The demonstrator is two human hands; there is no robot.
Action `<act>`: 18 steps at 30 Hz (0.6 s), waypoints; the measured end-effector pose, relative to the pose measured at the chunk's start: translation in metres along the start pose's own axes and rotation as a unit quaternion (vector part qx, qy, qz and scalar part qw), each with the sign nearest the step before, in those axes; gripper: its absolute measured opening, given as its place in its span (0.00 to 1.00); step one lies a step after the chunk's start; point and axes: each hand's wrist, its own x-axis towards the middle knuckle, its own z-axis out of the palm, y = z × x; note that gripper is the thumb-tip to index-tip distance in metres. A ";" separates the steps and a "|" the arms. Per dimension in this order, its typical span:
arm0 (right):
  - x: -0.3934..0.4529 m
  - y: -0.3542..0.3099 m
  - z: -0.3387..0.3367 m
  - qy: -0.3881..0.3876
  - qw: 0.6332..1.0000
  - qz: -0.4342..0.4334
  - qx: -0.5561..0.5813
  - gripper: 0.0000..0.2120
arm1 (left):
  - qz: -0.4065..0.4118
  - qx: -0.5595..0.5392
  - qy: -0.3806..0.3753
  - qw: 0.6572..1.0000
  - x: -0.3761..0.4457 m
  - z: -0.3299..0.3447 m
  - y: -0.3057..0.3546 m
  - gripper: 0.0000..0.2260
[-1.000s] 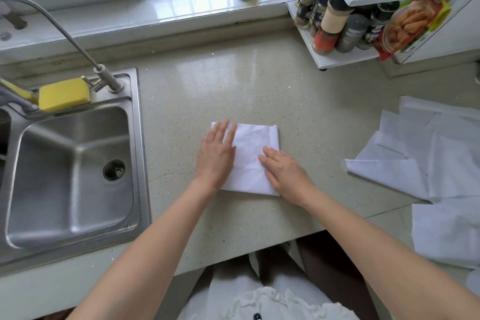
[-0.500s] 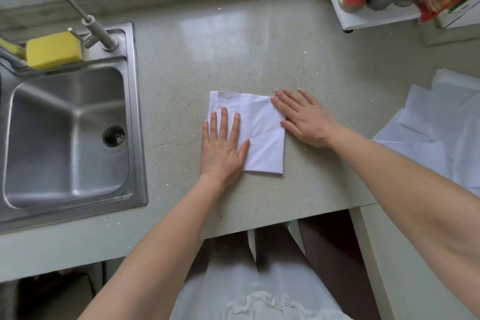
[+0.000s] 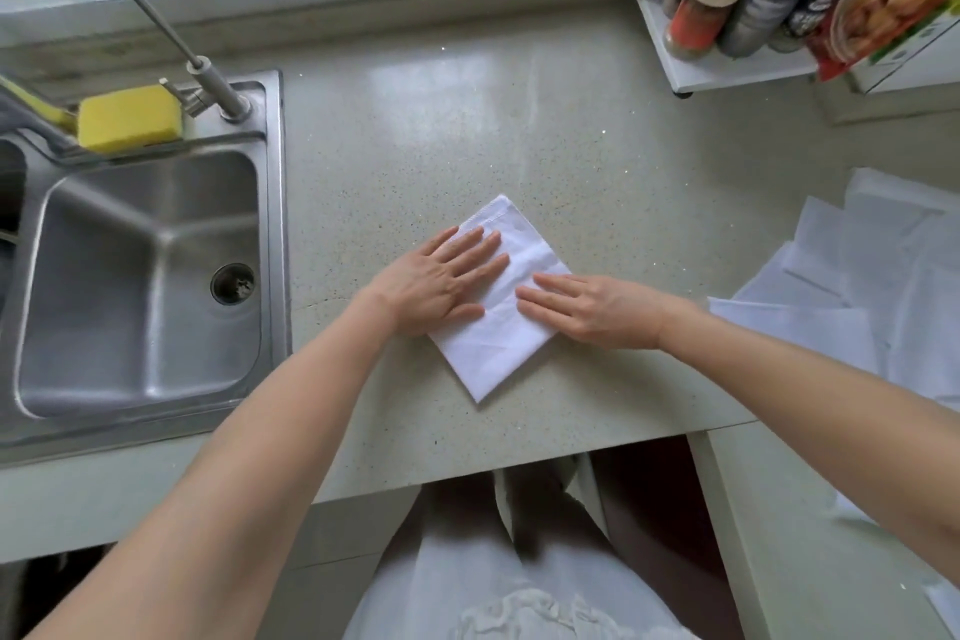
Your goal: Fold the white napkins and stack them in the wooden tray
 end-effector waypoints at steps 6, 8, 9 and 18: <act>0.025 -0.021 -0.021 -0.041 0.990 0.113 0.078 0.12 | -0.074 -0.160 0.033 0.984 -0.025 -0.012 0.058 0.35; 0.032 -0.026 -0.032 -0.076 0.976 0.152 0.136 0.11 | -0.069 -0.197 0.008 0.978 -0.041 -0.006 0.060 0.32; 0.034 -0.027 -0.035 -0.089 0.970 0.168 0.151 0.11 | -0.079 -0.235 0.006 0.969 -0.048 -0.003 0.056 0.31; 0.031 0.005 -0.033 0.038 0.753 0.378 0.538 0.10 | -0.326 -0.529 0.137 0.771 -0.044 -0.006 0.028 0.11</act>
